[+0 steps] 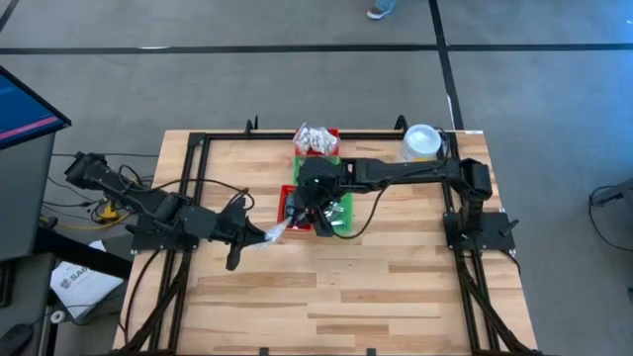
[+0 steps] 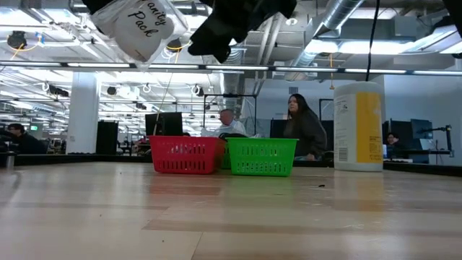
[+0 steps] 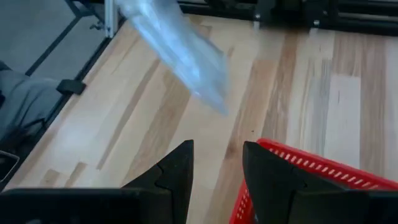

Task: Pick & Place Travel size toiletries
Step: Put the white cotton pack into the top red bin

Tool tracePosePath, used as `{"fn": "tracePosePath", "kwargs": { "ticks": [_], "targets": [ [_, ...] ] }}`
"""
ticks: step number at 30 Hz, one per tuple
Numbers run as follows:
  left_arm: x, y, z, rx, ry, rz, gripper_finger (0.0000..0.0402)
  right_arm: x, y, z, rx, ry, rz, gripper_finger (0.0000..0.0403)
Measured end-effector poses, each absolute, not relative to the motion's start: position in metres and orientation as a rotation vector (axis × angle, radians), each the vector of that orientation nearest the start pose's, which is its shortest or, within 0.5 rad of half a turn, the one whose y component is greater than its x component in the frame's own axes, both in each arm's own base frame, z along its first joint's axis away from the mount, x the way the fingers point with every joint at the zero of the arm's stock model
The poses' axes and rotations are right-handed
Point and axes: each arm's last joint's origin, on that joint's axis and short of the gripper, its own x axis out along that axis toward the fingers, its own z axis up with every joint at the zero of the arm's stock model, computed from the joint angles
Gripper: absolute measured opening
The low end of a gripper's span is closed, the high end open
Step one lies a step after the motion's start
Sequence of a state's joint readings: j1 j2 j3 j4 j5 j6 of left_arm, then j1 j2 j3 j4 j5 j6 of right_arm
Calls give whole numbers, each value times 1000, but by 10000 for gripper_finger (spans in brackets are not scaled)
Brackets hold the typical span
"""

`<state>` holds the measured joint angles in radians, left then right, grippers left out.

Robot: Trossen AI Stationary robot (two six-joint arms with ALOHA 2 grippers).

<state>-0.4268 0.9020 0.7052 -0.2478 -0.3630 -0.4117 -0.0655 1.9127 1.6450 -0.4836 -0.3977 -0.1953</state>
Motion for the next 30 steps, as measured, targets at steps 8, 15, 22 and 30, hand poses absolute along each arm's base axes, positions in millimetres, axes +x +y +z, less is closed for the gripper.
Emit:
{"fn": "tracePosePath", "kwargs": {
  "ticks": [8,15,22,30],
  "targets": [
    [184,-68,283,-225,394,-2,5,427,-6,293,-59,635,416,129],
    [186,-69,287,-206,357,-32,5,429,0,300,-76,582,425,129],
    [186,-69,287,-208,351,-33,5,430,0,302,-79,564,424,120],
    [186,-69,288,-197,349,-35,6,430,0,302,-81,559,424,17]
  ]
}}
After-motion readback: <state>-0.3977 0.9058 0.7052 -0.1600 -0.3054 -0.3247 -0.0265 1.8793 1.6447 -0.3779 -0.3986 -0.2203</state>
